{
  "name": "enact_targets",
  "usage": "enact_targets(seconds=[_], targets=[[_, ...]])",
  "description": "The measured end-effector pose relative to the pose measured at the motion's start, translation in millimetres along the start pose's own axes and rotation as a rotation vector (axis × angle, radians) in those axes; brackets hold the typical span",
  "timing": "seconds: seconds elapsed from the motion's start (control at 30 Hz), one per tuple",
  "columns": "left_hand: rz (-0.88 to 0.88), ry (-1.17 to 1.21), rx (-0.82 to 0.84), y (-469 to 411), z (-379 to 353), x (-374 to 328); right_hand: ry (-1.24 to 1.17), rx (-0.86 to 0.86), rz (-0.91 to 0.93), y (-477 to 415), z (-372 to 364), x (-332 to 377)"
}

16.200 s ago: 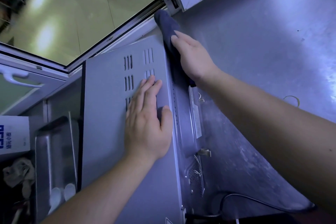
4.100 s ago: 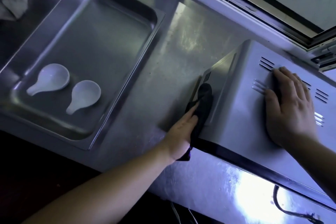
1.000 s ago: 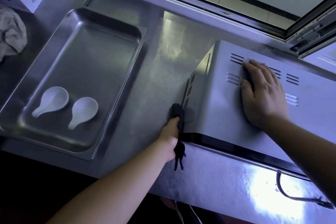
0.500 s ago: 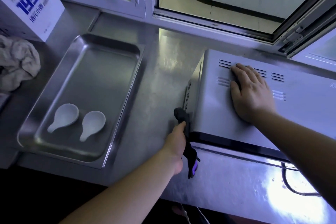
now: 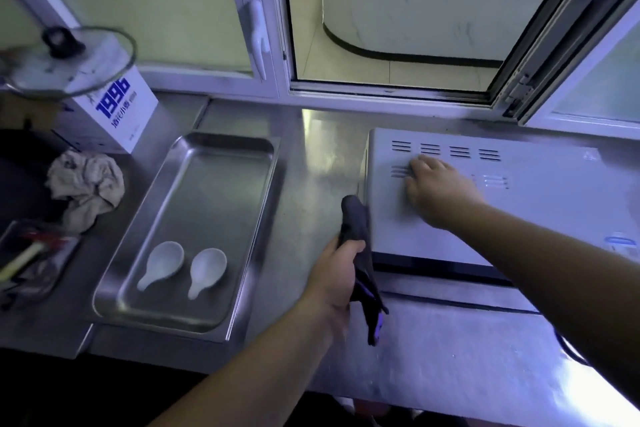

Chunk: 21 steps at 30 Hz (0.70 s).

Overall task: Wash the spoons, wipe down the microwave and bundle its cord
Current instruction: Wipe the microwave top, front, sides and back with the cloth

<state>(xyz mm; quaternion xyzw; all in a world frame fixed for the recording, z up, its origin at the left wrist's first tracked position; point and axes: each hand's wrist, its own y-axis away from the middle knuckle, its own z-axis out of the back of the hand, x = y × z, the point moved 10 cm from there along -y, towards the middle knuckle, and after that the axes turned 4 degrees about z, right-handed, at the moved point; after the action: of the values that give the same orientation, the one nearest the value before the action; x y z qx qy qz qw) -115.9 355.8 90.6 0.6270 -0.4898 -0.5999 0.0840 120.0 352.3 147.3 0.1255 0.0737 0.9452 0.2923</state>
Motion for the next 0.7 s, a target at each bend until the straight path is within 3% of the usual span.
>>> enact_targets(seconds=[0.1,0.27,0.5,0.57,0.7], targets=[[-0.071,0.039,-0.017,9.7,6.5,-24.2,-0.065,-0.019,0.125,33.4,13.6,23.3],[-0.081,0.097,0.081,28.3,-15.2,-50.5,-0.446,-0.147,0.166,93.5,25.4,27.7],[-0.124,0.083,0.235,58.5,-101.8,-51.9,-1.621,0.161,-0.152,151.7,-2.0,-1.3],[-0.212,0.002,0.229,59.8,-129.7,-48.3,-1.766,0.221,-0.222,164.0,-0.1,-19.0],[-0.432,-0.348,0.141,61.7,-183.0,-45.5,-1.791,0.119,-0.281,177.1,12.5,-84.1]])
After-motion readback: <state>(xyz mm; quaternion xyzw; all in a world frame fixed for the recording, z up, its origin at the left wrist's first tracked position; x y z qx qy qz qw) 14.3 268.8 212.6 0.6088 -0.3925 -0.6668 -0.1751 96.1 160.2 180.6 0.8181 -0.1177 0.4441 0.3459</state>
